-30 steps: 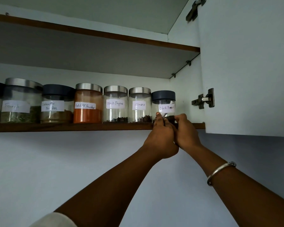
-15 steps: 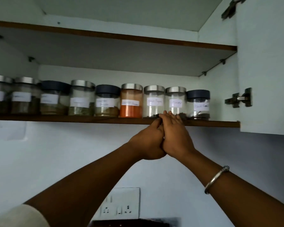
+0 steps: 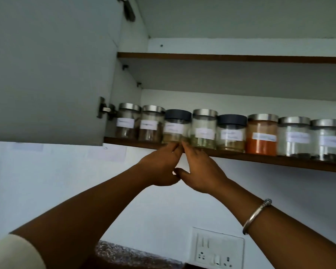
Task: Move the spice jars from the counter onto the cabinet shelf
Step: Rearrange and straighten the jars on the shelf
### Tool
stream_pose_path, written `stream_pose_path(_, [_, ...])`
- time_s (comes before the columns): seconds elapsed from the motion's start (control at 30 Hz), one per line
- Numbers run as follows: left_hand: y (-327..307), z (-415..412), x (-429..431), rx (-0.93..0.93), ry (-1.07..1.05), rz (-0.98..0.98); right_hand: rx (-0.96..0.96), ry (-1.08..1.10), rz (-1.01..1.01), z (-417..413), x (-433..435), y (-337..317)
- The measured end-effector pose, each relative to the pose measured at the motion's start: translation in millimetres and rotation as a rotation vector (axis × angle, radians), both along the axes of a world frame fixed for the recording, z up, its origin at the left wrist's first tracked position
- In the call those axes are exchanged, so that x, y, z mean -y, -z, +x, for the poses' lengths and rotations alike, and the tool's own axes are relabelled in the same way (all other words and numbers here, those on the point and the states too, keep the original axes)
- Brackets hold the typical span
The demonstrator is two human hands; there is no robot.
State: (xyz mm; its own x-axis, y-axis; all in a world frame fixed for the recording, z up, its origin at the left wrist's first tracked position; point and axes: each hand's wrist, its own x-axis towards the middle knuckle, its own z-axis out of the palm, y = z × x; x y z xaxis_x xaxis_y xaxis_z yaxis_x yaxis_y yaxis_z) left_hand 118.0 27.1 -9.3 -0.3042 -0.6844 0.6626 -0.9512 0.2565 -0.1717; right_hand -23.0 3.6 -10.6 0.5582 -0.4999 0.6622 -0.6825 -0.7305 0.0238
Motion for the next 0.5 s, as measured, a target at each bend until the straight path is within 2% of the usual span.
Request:
stream_pose_path(0.23, [-37.6,105.6,-22.9,-0.052,-0.159,-0.018,0.024,0.031,-0.192,84.9,-1.9,-32.0])
stream_pose_path(0.37, [-74.8,142.9,-18.2,-0.247,-0.089,-0.085,0.120,0.084,-0.221,111.5,2.5,-64.4])
stream_pose_path(0.5, [-109.2,153.7,-0.7,-0.396,-0.071,-0.142,0.136,0.177,-0.243,125.0,15.9,-91.8])
